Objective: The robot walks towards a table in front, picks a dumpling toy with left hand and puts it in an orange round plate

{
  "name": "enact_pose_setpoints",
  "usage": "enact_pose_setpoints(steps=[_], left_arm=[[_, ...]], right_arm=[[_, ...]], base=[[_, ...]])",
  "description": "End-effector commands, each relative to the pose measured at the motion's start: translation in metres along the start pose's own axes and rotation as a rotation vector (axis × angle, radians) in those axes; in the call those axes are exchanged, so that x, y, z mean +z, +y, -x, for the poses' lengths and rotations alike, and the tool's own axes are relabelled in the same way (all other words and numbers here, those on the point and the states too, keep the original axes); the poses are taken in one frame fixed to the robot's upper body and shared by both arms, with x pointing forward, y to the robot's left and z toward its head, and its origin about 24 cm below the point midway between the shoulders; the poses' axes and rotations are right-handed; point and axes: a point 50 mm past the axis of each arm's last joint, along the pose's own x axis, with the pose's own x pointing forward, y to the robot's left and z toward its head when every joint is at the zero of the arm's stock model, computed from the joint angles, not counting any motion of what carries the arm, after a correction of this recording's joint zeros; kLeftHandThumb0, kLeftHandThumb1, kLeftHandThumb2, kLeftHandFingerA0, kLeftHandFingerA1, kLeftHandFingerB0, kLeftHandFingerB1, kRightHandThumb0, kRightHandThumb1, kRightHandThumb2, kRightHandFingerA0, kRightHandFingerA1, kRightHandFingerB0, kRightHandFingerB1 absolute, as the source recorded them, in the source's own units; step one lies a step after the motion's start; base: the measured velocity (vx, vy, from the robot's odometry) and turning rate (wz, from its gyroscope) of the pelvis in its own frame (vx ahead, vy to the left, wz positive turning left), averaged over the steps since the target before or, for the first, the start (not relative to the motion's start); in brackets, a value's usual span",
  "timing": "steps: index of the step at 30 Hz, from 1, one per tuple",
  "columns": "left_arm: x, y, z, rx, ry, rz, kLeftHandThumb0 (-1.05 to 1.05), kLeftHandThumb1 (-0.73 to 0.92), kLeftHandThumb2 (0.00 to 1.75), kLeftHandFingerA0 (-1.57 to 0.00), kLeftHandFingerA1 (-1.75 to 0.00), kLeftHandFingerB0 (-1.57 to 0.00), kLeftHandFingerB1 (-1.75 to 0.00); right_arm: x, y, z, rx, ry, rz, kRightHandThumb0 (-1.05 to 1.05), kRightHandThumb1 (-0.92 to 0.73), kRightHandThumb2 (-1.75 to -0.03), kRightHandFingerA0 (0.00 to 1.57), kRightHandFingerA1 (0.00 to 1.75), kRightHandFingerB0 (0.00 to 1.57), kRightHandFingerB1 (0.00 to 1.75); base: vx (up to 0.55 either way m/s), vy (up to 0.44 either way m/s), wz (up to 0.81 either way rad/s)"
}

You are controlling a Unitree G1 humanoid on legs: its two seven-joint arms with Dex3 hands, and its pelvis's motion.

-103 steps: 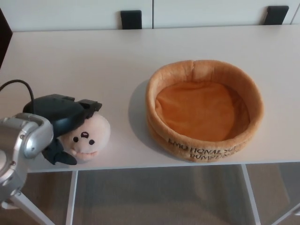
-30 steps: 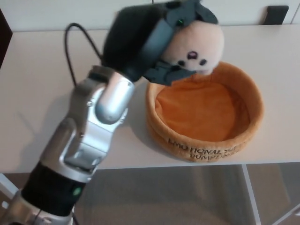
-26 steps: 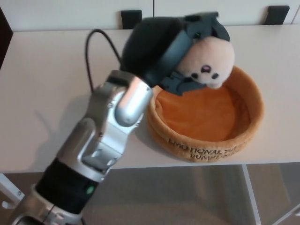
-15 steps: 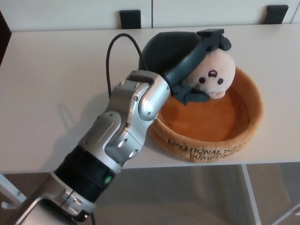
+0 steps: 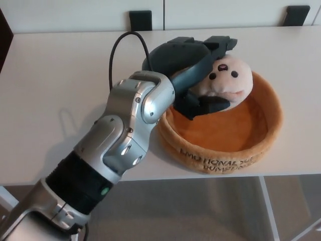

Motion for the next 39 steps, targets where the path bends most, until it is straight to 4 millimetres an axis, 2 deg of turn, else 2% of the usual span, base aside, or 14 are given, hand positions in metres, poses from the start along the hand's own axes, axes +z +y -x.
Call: enact_pose_setpoints(steps=[1, 4, 6, 8, 9, 13, 15, 16, 18, 20, 22, 23, 25, 39], left_arm=[[-0.005, 0.0065, 0.0072, -0.105, 0.066, -0.026, -0.96, 0.8, 1.22, 0.0, -0.19, 0.0, -0.12], [-0.0055, 0.0073, 0.0083, -0.105, 0.061, -0.042, -0.97, 0.76, 1.2, 0.0, -0.17, 0.0, -0.1], [-0.0061, 0.0076, 0.0078, -0.073, 0.074, -0.062, -0.95, 0.6, 0.94, -0.03, -0.11, 0.0, -0.01], [-0.0059, 0.0082, 0.0075, -0.057, 0.078, -0.075, -0.95, 0.6, 0.94, -0.03, -0.11, 0.0, -0.01], [-0.0044, 0.0088, 0.0072, -0.018, 0.058, -0.075, -0.28, 0.41, 0.57, 0.0, -0.22, 0.0, -0.02], [-0.0043, 0.0099, 0.0069, -0.017, 0.053, -0.095, -0.04, 0.43, 0.67, 0.0, 0.0, 0.0, -0.06], [-0.0042, 0.0105, 0.007, -0.036, 0.056, -0.126, -0.03, 0.42, 0.69, 0.0, 0.0, 0.0, -0.1], [-0.0037, 0.0112, 0.0075, -0.053, 0.066, -0.145, -0.03, 0.49, 0.54, 0.0, 0.0, 0.0, -0.07], [-0.0042, 0.0118, 0.0077, -0.058, 0.073, -0.154, -0.03, 0.49, 0.53, 0.0, 0.0, 0.0, -0.08], [-0.0043, 0.0114, 0.0068, -0.077, 0.085, -0.163, -0.11, 0.41, 0.55, 0.0, 0.0, 0.0, -0.07], [-0.0054, 0.0104, 0.0049, -0.088, 0.094, -0.169, -0.59, 0.38, 0.52, 0.0, 0.0, 0.0, -0.02], [-0.0059, 0.0099, 0.0037, -0.09, 0.1, -0.177, -0.59, 0.38, 0.52, 0.0, 0.0, 0.0, -0.02], [-0.0063, 0.0098, 0.0026, -0.083, 0.106, -0.201, -0.86, 0.4, 0.6, 0.0, 0.0, 0.0, 0.0], [-0.0059, 0.0097, 0.006, -0.084, 0.107, -0.208, -1.04, 0.63, 0.61, 0.0, -0.06, 0.0, 0.0]], right_arm=[[-0.0012, -0.0042, -0.0002, 0.005, 0.008, -0.032, -0.35, -0.67, -0.6, 0.61, 0.42, 0.48, 0.36], [-0.0006, -0.0052, -0.0005, 0.006, 0.008, -0.035, -0.35, -0.68, -0.6, 0.61, 0.41, 0.48, 0.36], [0.0008, -0.006, -0.0007, 0.002, -0.001, -0.021, -0.36, -0.68, -0.6, 0.6, 0.41, 0.48, 0.36], [0.0013, -0.0065, -0.0009, 0.001, -0.002, -0.022, -0.36, -0.68, -0.6, 0.6, 0.41, 0.48, 0.36], [0.0014, -0.0066, -0.0008, -0.003, -0.006, -0.012, -0.36, -0.67, -0.6, 0.6, 0.41, 0.48, 0.36], [0.0015, -0.0062, -0.0009, -0.003, -0.004, -0.013, -0.36, -0.66, -0.6, 0.61, 0.41, 0.48, 0.36], [0.0014, -0.0058, -0.001, -0.006, 0.0, -0.021, -0.36, -0.66, -0.6, 0.61, 0.42, 0.48, 0.36], [0.0017, -0.0062, -0.0009, -0.01, -0.003, -0.017, -0.35, -0.66, -0.6, 0.61, 0.41, 0.48, 0.36], [0.0033, -0.0064, -0.0014, -0.011, -0.006, -0.019, -0.35, -0.65, -0.59, 0.6, 0.41, 0.48, 0.36], [0.0031, -0.0065, -0.0012, -0.012, -0.01, -0.021, -0.35, -0.65, -0.59, 0.6, 0.41, 0.49, 0.36], [0.0022, -0.0058, -0.0012, -0.009, -0.002, -0.014, -0.34, -0.63, -0.59, 0.61, 0.41, 0.48, 0.36], [0.0027, -0.0056, -0.0013, -0.01, -0.003, -0.011, -0.34, -0.63, -0.59, 0.61, 0.41, 0.48, 0.36], [0.0045, -0.0071, -0.0016, -0.014, -0.013, 0.001, -0.32, -0.62, -0.58, 0.62, 0.41, 0.48, 0.36], [0.0049, -0.0043, -0.0018, -0.01, -0.009, -0.009, -0.28, -0.58, -0.58, 0.55, 0.4, 0.46, 0.35]], base=[[0.0, 0.0, 0.0], [0.0, 0.0, 0.0], [0.0, 0.0, 0.0], [0.0, 0.0, 0.0], [0.0, 0.0, 0.0], [0.0, 0.0, 0.0], [0.0, 0.0, 0.0], [0.0, 0.0, 0.0], [0.0, 0.0, 0.0], [0.0, 0.0, 0.0], [0.0, 0.0, 0.0], [0.0, 0.0, 0.0], [0.0, 0.0, 0.0], [0.0, 0.0, 0.0]])
